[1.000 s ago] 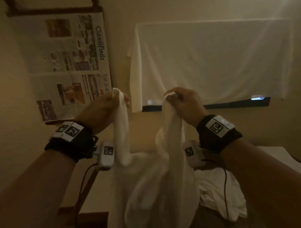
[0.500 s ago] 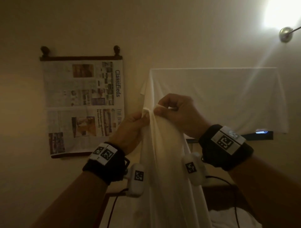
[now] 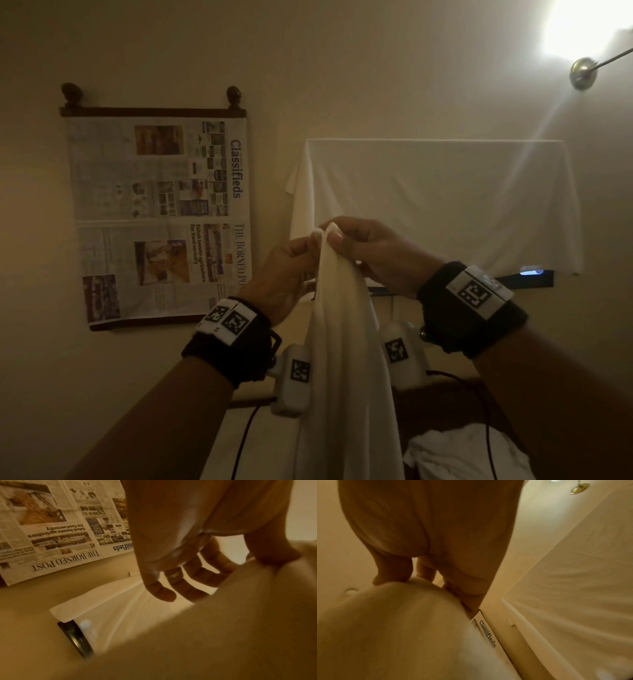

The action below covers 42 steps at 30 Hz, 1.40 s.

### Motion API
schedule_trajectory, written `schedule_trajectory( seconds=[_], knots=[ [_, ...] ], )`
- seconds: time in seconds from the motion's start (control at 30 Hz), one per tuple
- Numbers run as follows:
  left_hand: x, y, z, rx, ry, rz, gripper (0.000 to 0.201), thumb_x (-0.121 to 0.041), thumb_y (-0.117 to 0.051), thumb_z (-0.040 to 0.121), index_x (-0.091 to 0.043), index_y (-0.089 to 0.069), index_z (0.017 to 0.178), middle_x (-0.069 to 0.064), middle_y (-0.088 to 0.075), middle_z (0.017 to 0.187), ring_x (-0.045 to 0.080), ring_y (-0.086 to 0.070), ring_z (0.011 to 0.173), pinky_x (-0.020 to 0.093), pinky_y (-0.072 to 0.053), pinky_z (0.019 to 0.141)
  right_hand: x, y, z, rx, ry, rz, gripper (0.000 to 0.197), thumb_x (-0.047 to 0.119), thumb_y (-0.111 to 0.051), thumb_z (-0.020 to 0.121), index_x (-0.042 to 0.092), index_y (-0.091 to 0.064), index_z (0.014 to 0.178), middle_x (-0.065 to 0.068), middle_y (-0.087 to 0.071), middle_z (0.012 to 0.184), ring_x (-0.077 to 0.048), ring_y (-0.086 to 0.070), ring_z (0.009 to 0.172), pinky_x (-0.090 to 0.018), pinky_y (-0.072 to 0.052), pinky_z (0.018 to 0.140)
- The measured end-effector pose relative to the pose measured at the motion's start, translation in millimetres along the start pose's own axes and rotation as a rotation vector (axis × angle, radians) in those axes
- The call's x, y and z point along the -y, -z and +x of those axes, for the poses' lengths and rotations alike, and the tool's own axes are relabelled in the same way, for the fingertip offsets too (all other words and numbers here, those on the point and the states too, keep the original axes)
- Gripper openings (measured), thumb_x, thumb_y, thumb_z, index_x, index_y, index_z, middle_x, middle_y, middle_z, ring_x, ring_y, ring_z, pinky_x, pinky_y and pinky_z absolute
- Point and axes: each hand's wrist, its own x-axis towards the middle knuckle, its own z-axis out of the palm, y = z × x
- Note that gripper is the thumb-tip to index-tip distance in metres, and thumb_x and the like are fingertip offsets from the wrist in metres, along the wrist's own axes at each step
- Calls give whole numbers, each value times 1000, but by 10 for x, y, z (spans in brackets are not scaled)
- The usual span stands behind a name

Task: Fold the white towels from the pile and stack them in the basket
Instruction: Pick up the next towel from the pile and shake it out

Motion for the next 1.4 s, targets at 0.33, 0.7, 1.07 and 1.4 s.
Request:
schedule_trajectory(
  seconds=[0.33, 0.7, 1.07, 1.4],
  knots=[
    [145, -419, -117, -165, 57, 257, 39, -45, -59, 93, -8, -69, 103, 11, -73, 95, 29, -71, 89, 38, -56, 76, -429, 226, -80, -314, -24, -243, 22, 46, -61, 89, 24, -59, 90, -2, -69, 87, -23, -68, 75, -55, -58, 65],
    [512, -764, 177, -124, 37, 488, 22, -24, -67, 92, -3, -70, 90, 15, -68, 88, 23, -62, 82, 42, -53, 80, -1088, 549, -816, -249, -219, 128, 49, 36, -61, 93, -11, -59, 108, -23, -63, 99, -28, -59, 89, -52, -49, 85],
    [827, -1242, 446, -190, 71, 488, 14, -29, -72, 87, -16, -76, 88, 6, -74, 91, 17, -69, 84, 33, -55, 71, -1855, 779, -1409, -222, -323, -97, 9, 16, -71, 83, 14, -72, 92, 0, -72, 81, -14, -68, 74, -31, -55, 67],
    [701, -1067, 414, -352, 44, 405, 13, -33, -66, 92, -24, -72, 99, -2, -72, 96, 13, -69, 86, 26, -55, 62, -2964, 954, -2374, -179, -660, -384, 4, 15, -65, 79, 17, -65, 76, -5, -68, 78, -23, -67, 76, -46, -58, 70]
  ],
)
